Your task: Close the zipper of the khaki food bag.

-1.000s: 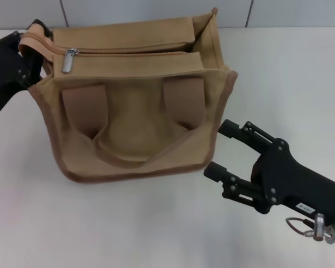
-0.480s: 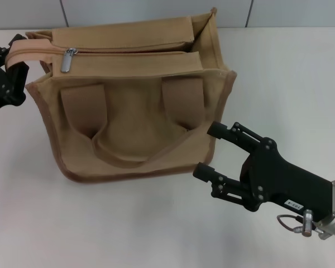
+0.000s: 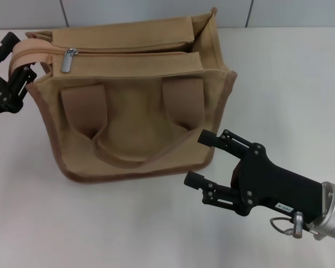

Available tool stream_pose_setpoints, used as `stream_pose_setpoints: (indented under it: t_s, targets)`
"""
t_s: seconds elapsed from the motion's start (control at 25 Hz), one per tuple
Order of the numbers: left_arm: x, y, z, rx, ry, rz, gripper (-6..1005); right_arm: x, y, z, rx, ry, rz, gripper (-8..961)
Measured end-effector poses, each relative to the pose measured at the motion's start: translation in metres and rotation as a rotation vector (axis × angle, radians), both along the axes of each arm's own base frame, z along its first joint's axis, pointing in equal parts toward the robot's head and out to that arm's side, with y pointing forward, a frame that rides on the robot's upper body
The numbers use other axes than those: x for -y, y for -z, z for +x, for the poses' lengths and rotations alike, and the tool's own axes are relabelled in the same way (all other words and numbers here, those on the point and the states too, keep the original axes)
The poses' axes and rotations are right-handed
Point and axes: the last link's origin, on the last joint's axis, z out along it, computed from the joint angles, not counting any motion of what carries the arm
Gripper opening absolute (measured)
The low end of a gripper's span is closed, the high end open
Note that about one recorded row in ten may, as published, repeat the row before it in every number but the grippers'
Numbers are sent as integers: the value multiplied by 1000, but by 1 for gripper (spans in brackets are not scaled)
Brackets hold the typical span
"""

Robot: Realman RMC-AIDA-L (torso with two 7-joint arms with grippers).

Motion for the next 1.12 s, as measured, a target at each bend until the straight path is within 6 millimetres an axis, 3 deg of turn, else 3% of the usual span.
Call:
stream_pose_setpoints:
  t_s: [0.12,0.28,1.12]
  targets:
    - [0,2,1,-7,5,-6,391,0,1,-1,-1,-1,-4,811]
    - [1,3,2,-18,15,-13,420,-1,2,-4,-1,-13,-13,811]
    - [3,3,0,-13,6,-4,408,-6,5,-8,10,-23,-18,810]
